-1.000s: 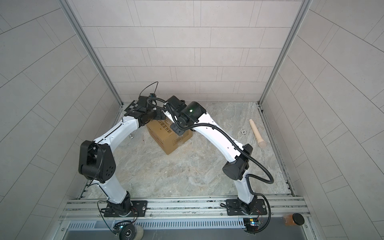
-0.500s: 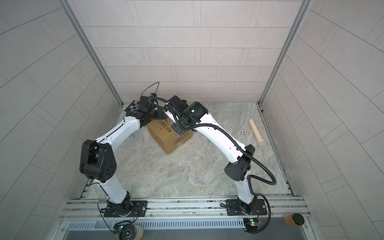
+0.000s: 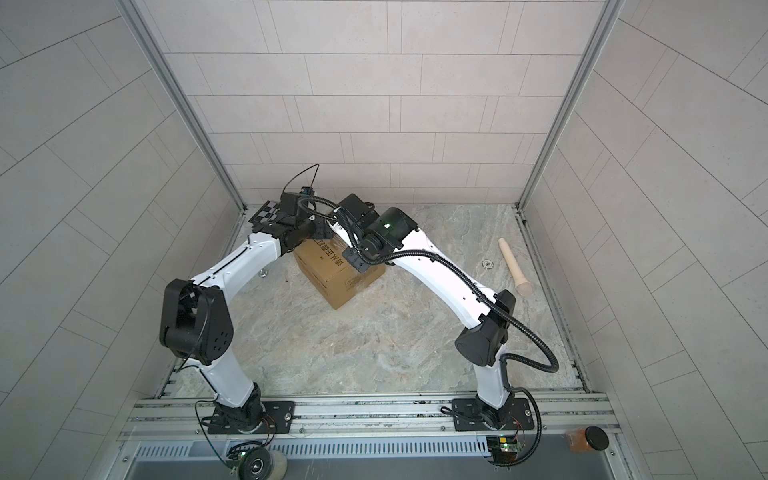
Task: Unpack the express box
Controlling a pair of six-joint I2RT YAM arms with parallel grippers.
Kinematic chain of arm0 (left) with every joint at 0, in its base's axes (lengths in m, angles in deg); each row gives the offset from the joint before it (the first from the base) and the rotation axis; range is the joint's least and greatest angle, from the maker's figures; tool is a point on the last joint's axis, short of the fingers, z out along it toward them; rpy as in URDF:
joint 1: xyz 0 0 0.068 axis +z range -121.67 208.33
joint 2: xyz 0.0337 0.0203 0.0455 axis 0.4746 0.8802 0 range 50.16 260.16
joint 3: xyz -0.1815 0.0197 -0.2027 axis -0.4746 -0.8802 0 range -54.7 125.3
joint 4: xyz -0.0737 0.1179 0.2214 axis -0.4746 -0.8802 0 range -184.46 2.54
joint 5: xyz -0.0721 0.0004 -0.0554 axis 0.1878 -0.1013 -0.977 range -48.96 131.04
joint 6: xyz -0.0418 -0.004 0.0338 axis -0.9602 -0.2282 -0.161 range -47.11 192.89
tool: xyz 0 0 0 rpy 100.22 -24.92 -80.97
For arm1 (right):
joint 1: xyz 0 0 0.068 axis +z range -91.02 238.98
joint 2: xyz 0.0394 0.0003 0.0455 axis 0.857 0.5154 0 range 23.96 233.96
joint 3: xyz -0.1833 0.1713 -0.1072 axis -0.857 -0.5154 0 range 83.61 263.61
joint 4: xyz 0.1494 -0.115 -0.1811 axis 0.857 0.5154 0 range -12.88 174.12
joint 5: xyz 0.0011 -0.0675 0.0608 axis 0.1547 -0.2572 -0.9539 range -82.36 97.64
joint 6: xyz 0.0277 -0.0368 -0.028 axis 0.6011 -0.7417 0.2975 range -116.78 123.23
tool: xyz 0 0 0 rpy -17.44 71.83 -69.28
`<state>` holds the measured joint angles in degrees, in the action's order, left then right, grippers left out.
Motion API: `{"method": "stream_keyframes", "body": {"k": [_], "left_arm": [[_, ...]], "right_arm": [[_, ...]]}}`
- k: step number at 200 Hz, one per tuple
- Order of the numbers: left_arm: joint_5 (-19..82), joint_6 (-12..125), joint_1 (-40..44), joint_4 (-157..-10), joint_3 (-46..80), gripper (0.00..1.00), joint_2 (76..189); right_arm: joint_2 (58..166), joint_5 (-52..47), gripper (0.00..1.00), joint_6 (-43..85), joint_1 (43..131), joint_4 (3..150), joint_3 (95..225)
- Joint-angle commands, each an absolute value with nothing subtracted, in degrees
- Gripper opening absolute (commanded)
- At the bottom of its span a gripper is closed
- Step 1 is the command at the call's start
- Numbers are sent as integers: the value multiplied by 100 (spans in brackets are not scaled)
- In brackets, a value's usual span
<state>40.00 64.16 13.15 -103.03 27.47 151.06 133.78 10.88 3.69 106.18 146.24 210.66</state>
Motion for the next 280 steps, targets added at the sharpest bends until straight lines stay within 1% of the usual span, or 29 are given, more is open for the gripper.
{"method": "stream_keyframes", "body": {"k": [1,32,88,129,158,226,280], "left_arm": [[3507,6222,1139,-10788,2438,99,15320],[3495,6195,1137,-10730,2387,99,15343],[3636,6236,1137,-10724,2369,99,15391],[3682,6241,1137,-10705,2331,99,15393],[3683,6243,1137,-10724,2323,99,15387],[3658,6234,1120,-10735,2343,99,15369],[3639,6225,1116,-10740,2352,99,15380]], "right_arm": [[13785,810,0,395,10626,14185,20939],[13694,872,0,436,10626,14342,20949],[12990,1237,0,311,10618,14492,20992],[12738,1421,0,259,10618,14730,21203],[12650,1428,0,268,10617,14753,21112],[12524,1316,0,371,10617,14255,20410],[12541,1218,0,394,10617,14108,20385]]}}
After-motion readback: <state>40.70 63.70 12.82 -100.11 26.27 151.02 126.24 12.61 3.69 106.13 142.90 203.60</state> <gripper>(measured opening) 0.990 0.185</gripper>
